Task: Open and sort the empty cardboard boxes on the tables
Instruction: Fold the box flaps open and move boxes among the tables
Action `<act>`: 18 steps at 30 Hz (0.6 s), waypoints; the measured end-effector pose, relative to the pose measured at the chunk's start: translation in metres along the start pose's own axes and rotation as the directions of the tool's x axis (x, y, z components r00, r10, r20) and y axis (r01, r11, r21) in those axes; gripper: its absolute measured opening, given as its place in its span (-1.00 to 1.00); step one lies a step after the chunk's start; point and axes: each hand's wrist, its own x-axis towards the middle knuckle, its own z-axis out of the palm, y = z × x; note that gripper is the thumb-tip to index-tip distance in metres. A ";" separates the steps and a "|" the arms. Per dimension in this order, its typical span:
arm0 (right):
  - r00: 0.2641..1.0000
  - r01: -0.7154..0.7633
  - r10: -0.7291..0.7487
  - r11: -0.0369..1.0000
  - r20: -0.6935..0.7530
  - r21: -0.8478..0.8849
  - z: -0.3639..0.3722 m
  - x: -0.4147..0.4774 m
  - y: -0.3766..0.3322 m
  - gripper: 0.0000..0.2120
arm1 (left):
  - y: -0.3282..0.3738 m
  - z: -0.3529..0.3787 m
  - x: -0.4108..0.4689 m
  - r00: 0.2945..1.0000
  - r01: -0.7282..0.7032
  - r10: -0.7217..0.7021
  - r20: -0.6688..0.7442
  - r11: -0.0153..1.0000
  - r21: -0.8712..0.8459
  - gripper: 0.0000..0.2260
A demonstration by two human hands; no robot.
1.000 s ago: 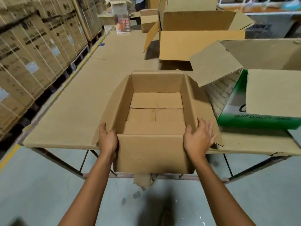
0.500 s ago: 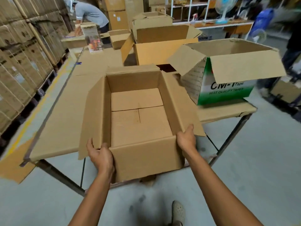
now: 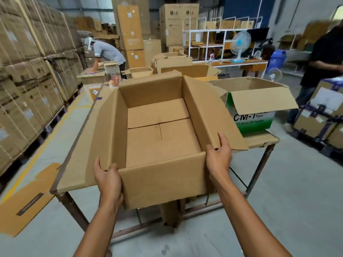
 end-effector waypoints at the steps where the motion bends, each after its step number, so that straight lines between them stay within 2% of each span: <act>1: 0.999 0.014 -0.012 0.999 -0.048 0.036 -0.009 0.001 -0.010 -0.43 | 0.009 0.008 0.002 0.999 -0.010 0.010 0.041 1.000 0.008 -0.42; 7: 0.963 0.122 -0.068 0.973 -0.262 0.194 -0.074 0.023 -0.034 -0.47 | 0.063 0.078 -0.019 0.984 -0.079 0.095 0.151 0.991 -0.109 -0.39; 10: 0.917 0.160 -0.064 0.963 -0.393 0.215 -0.121 0.036 -0.035 -0.48 | 0.076 0.125 -0.044 0.955 -0.100 0.133 0.264 0.986 -0.137 -0.38; 14: 0.830 0.188 -0.035 0.957 -0.557 0.220 -0.192 0.057 -0.032 -0.48 | 0.081 0.192 -0.089 0.857 -0.184 0.197 0.477 0.980 -0.073 -0.42; 18: 0.734 0.244 -0.014 0.938 -0.679 0.244 -0.263 0.076 -0.020 -0.47 | 0.081 0.260 -0.148 0.771 -0.270 0.247 0.587 0.961 -0.049 -0.49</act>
